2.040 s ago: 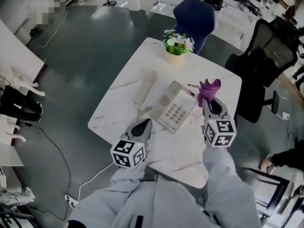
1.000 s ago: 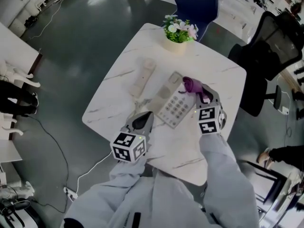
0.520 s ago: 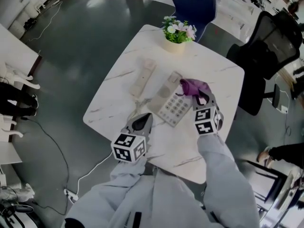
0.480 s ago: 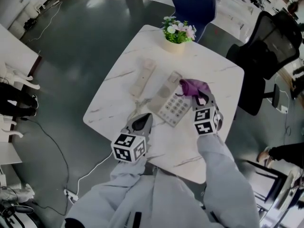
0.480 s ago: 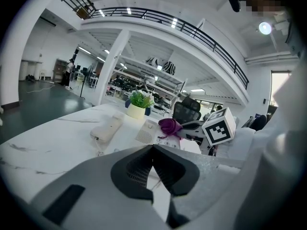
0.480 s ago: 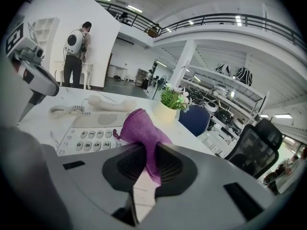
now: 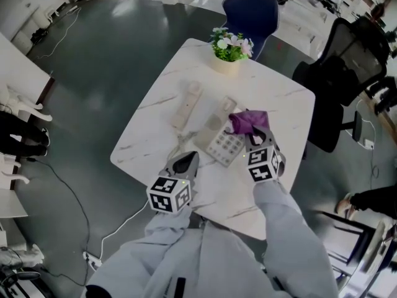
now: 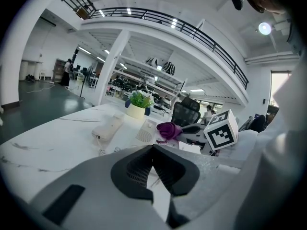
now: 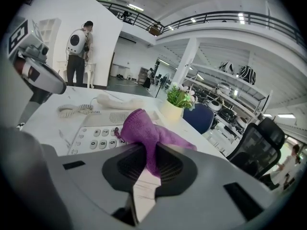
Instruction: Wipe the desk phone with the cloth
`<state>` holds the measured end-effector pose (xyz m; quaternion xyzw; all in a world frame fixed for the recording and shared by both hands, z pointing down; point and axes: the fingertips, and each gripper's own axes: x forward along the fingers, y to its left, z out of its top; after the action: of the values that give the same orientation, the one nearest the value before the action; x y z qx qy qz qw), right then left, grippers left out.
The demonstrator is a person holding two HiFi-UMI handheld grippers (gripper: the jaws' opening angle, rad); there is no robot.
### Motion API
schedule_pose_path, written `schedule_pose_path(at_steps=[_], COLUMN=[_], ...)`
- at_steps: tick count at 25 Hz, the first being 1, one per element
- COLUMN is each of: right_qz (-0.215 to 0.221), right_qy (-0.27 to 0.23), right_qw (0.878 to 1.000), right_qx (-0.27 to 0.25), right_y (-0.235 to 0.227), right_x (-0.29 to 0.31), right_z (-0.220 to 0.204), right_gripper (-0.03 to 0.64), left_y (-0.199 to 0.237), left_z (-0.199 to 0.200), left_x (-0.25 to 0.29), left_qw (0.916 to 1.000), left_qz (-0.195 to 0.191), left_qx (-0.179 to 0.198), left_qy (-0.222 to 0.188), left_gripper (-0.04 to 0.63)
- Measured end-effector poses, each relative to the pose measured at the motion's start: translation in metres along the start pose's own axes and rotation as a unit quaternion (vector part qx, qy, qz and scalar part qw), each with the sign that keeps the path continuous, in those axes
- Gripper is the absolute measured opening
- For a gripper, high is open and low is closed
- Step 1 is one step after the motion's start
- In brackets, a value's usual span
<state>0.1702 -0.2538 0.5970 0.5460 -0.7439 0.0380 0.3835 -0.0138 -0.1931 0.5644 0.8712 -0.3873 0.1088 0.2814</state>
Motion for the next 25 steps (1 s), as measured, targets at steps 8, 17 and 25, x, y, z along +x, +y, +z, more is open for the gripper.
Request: schedule_pose_path(at_steps=[8,17,25], right_qz=[0.007,0.021,0.032], right_qy=[0.002,0.009,0.014], right_qw=[1.0,1.0,0.999], right_qx=[-0.001,-0.014,-0.02], right_y=[0.012,0.03,0.045], right_x=[-0.004,-0.01,-0.015], right_z=[-0.002,-0.003,-0.005], right_gripper=[0.039,0.039,0.04], left_y=[0.0,0.002,0.0], left_z=[-0.005,-0.006,-0.009], left_x=[-0.005,-0.012,-0.016], left_qw=[1.0,0.9999,0.9999], left_qz=[0.002,0.008,0.008], left_qx=[-0.001,-0.005,-0.007], left_qy=[0.003,0.003,0.003], left_gripper=[-0.002,-0.002,-0.002])
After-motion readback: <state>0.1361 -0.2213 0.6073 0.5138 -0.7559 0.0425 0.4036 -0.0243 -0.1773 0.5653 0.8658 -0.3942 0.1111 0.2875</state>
